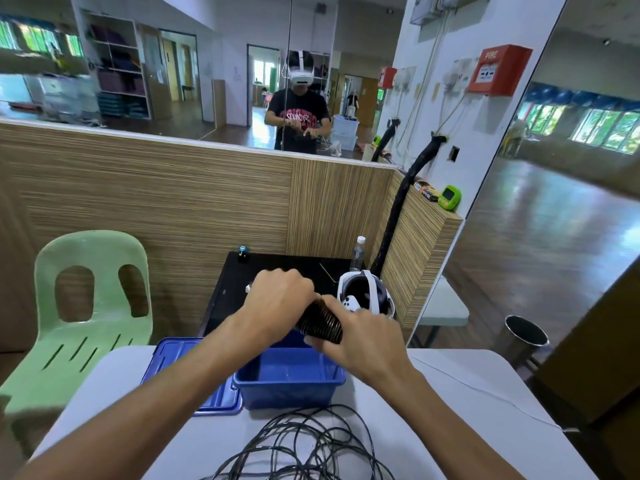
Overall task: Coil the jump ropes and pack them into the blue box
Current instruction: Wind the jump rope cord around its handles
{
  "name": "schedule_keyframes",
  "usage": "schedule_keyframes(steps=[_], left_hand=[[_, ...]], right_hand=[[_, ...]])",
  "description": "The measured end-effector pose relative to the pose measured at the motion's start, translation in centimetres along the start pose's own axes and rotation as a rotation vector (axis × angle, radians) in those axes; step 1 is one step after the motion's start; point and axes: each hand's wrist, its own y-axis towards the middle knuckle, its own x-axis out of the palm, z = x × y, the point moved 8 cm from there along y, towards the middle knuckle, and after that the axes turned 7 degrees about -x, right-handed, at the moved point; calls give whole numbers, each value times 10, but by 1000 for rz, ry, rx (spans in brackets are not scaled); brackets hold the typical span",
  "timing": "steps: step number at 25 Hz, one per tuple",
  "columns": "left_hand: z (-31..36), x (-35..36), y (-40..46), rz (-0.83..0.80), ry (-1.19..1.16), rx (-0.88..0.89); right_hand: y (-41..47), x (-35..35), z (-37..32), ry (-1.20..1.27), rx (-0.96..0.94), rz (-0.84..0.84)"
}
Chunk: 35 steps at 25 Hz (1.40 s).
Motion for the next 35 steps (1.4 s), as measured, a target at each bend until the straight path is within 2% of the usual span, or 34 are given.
schedule_keyframes(steps=[3,6,8,11,14,18,21,24,26,31,35], left_hand=[[-11,-3,-24,96,-405,-212],[-18,-7,-44,282,-669,-335],[-20,-3,-51,335,-765,-356],[-19,9,-60,309,-844,-345],[-28,16,-63,287,-1150,-382],[-33,43,-64,126,-1543,-503],[-31,57,-72,106,-1599,-525],[-26,70,-70,25,-1816,-501],[-26,70,-66,7,-1873,-455],[-29,58,-61,152,-1760,-388],[-25,58,-57,223,-1792,-384]], right_hand=[[7,-11,5,22,75,105],[14,-15,5,70,110,125],[14,-14,5,94,110,117],[9,-12,7,106,102,111],[5,-10,6,124,83,141],[3,-13,9,192,103,190],[0,-13,13,245,117,211],[-5,-11,18,372,165,194],[-6,-10,21,486,180,181],[-4,-2,26,663,220,114],[-6,8,25,820,265,38]])
